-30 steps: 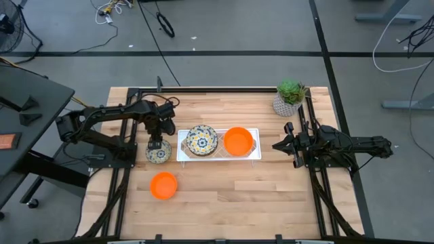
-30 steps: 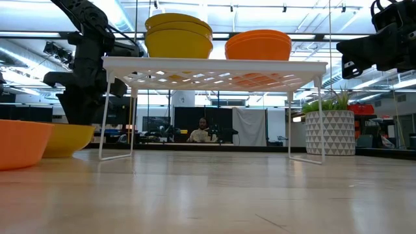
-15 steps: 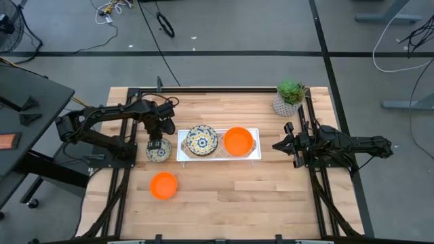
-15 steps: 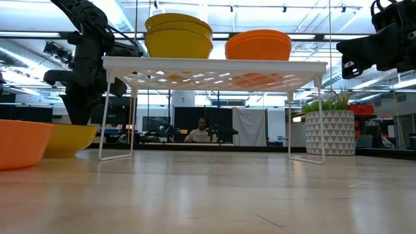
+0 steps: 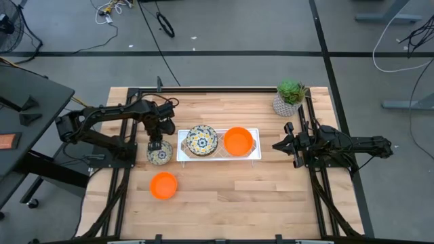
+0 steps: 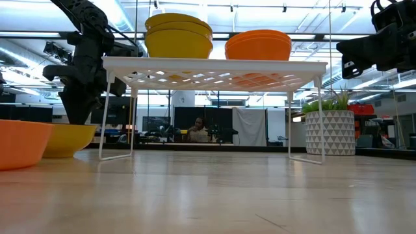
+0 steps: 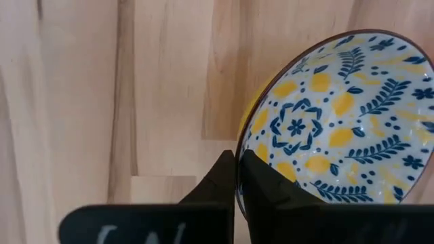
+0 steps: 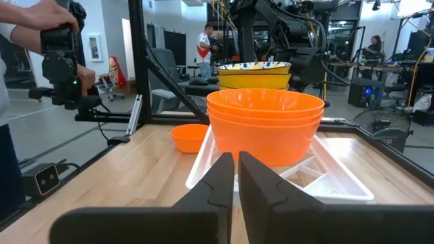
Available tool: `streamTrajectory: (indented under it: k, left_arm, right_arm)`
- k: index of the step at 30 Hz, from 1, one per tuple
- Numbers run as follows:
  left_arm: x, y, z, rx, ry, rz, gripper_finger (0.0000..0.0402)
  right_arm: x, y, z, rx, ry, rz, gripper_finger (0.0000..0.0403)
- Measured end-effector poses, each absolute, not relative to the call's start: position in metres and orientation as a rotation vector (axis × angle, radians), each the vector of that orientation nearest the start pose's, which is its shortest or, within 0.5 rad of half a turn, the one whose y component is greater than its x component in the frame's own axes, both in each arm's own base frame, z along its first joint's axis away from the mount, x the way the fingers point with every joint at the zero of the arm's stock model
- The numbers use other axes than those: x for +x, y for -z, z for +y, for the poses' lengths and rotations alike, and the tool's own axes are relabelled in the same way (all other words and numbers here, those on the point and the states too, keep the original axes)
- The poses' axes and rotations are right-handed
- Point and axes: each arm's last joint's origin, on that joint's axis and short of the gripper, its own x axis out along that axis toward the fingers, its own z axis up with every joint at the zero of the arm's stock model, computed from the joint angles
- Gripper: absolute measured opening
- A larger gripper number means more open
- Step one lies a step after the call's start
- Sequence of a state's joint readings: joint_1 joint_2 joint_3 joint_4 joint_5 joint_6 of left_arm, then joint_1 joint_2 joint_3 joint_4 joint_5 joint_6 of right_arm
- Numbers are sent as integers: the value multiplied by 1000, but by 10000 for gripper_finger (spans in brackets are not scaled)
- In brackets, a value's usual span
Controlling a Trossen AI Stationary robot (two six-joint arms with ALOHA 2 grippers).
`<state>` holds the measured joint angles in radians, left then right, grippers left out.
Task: Pick & Place Mini bowls
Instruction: Stack the white patterned bowl on the white patterned bowl on the shelf
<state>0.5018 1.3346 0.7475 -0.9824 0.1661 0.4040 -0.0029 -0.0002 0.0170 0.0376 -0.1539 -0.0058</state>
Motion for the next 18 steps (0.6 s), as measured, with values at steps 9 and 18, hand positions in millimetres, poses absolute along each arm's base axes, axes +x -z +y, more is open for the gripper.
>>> streamTrajectory:
  k: [9, 18]
  left_arm:
    - [175, -195, 92, -162, 42, 1543, 6]
    - [180, -216, 96, -133, 22, 1545, 4]
  right_arm:
    - [96, -173, 4, -10, -151, -55, 27]
    - [96, -173, 4, -10, -151, -55, 27]
